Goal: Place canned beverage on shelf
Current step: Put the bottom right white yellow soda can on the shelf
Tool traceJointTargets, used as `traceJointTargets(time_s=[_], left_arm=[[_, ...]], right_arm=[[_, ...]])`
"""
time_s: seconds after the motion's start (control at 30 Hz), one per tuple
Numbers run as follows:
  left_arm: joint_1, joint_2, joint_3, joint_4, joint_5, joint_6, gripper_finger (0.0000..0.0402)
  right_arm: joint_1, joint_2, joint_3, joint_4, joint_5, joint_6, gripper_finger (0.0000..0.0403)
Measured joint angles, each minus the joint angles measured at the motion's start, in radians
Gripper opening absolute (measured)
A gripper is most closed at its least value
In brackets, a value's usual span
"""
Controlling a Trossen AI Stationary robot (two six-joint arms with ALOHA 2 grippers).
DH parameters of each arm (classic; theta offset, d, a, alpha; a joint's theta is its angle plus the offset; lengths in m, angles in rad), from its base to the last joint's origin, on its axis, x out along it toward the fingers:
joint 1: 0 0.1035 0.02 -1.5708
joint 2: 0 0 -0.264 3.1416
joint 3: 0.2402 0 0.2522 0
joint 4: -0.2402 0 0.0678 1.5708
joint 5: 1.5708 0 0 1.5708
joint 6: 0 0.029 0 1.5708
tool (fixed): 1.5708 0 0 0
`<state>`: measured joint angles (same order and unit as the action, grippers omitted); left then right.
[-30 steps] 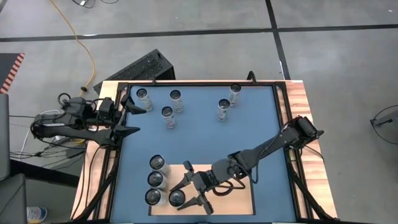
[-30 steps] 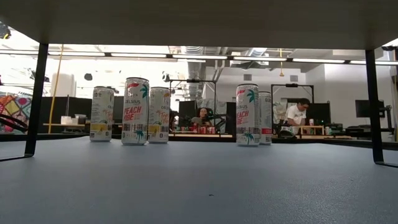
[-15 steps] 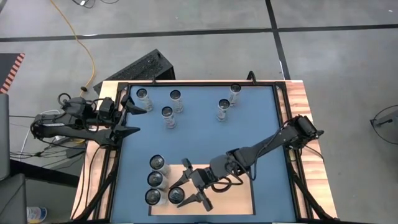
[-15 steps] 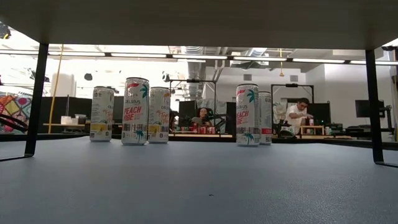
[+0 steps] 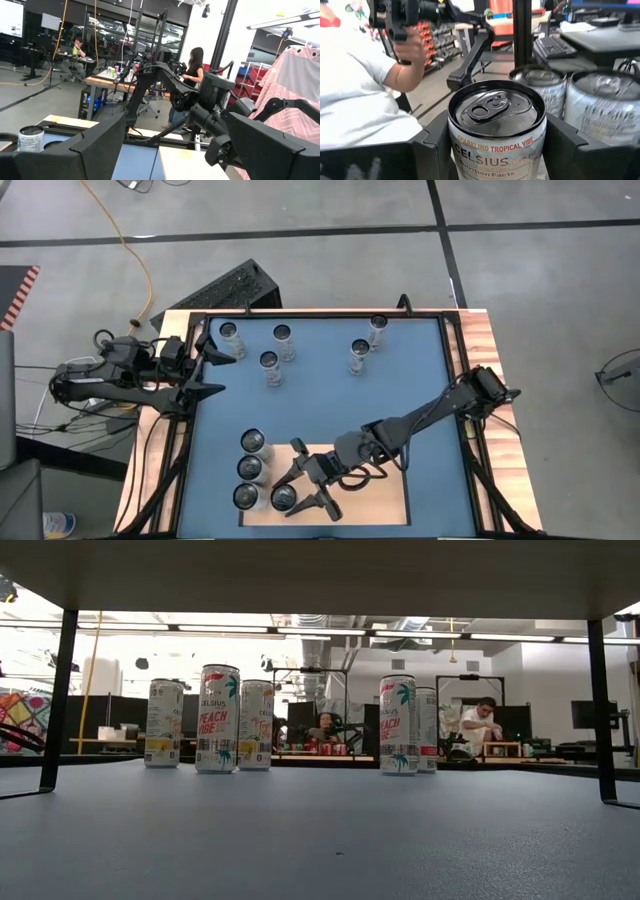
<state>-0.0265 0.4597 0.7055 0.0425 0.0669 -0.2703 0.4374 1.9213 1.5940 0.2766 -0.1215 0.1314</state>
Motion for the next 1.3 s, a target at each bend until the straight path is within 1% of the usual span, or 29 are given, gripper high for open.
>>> traceJointTargets(time_s=[0.23,0.57,0.77,0.87,1.07,1.3], left_arm=[[0.000,0.000,0.000,0.001,-0.002,0.003,0.0333],[0.000,0.000,0.000,0.000,-0.002,0.004,0.0333],[0.000,0.000,0.000,0.000,-0.002,0.004,0.0333],[0.000,0.000,0.000,0.001,-0.002,0.004,0.0333],[0.000,0.001,0.000,0.000,-0.002,0.003,0.0333],[0.000,0.001,0.000,0.000,-0.001,0.000,0.0333]], right_arm=[[-0.002,0.000,0.000,-0.006,-0.035,-0.008,0.0219],[-0.018,0.000,0.000,-0.006,-0.039,-0.014,0.0222],[-0.027,0.000,0.000,-0.005,-0.061,-0.008,0.0228],[-0.027,0.020,0.001,0.037,-0.067,-0.008,0.0228],[-0.044,0.049,0.000,0.071,-0.132,0.035,0.0229],[-0.050,0.049,0.000,0.072,-0.135,0.023,0.0229]])
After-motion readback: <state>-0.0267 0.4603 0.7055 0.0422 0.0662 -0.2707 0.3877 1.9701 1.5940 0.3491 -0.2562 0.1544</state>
